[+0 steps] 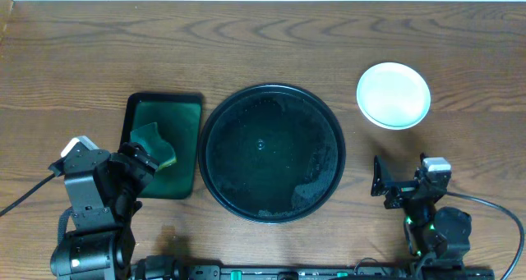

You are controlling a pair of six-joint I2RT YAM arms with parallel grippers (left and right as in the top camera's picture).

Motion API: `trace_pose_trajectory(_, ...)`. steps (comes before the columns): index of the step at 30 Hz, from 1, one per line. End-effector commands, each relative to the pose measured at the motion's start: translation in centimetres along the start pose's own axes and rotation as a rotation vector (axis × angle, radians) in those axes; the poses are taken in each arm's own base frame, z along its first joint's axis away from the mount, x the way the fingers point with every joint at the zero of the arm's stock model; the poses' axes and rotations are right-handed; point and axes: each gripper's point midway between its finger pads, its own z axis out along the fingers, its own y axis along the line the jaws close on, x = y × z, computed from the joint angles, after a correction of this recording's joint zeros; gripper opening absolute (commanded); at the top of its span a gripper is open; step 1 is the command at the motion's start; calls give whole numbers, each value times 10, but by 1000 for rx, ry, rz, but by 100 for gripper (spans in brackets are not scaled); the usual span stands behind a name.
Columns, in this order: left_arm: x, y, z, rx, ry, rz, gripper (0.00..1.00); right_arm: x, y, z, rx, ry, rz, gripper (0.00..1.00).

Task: Clean dirty plates on tray and stack at the side

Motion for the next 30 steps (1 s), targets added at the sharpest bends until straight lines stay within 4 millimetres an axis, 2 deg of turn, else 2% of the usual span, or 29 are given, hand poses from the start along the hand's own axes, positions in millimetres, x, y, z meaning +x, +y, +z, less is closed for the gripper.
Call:
trace_pose_trajectory(1,-6,-2,-4,4,-18,2,80,-1,-9,0,41,-50,-13,99)
trace_pose_trajectory(5,-6,-2,-4,5,-17,1,80,-10,-9,-3,48,-97,-35,99)
trace_pose_trajectory(11,-6,-2,-4,5,-17,1,80,-11,-16,-3,90,-104,-42,99)
trace_pose_trajectory(30,-6,-2,-4,5,-17,2,80,-10,-10,-3,57,-97,-77,99)
